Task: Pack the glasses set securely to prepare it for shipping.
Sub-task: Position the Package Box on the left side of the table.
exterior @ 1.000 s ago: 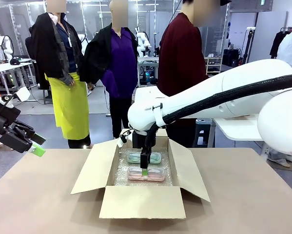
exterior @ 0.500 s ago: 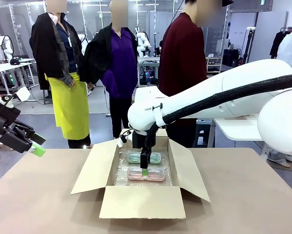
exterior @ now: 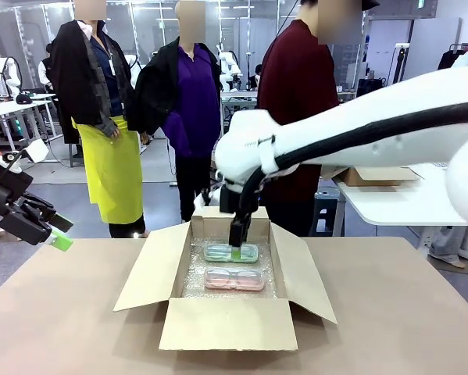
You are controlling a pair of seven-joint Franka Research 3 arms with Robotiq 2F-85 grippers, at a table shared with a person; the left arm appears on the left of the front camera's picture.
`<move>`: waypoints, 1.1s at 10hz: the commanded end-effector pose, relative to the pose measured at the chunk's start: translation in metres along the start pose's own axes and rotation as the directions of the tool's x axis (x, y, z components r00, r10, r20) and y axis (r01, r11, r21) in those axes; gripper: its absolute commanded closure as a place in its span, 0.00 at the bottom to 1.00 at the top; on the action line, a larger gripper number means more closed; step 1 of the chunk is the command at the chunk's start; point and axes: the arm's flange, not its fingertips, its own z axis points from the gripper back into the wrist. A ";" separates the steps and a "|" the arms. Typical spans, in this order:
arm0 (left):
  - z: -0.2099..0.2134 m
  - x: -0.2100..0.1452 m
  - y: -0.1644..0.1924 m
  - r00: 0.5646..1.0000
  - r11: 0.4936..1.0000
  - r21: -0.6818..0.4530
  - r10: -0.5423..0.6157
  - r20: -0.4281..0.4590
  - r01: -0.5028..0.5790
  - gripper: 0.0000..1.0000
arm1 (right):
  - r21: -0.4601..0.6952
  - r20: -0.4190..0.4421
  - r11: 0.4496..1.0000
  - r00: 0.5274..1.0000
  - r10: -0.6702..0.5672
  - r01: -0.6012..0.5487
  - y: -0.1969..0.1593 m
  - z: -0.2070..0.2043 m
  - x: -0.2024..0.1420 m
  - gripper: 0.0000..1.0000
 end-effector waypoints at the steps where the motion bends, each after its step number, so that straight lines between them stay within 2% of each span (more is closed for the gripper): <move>1: 0.002 -0.001 0.001 1.000 1.000 -0.016 -0.016 0.024 0.017 0.00 | -0.020 0.066 0.995 0.993 -0.094 0.095 0.025 0.027 -0.048 0.00; 2: 0.002 -0.001 0.001 1.000 1.000 -0.016 -0.016 0.024 0.017 0.00 | -0.009 0.135 0.993 0.985 -0.111 0.114 0.025 0.039 -0.065 0.00; 5: 0.002 -0.001 0.001 1.000 1.000 -0.016 -0.016 0.024 0.017 0.00 | -0.068 0.217 0.994 0.974 -0.072 0.089 0.039 0.066 -0.124 0.00; 6: 0.002 -0.001 0.001 1.000 1.000 -0.016 -0.016 0.024 0.017 0.00 | -0.070 0.269 0.995 0.961 -0.054 0.076 0.045 0.074 -0.147 0.00; 8: 0.002 -0.001 0.001 1.000 1.000 -0.016 -0.016 0.024 0.017 0.00 | -0.091 0.389 0.986 0.917 -0.091 0.137 0.052 0.095 -0.208 0.00; 11: 0.002 -0.001 0.001 1.000 1.000 -0.016 -0.016 0.024 0.017 0.00 | -0.078 0.527 0.987 0.846 -0.077 0.139 0.066 0.123 -0.285 0.00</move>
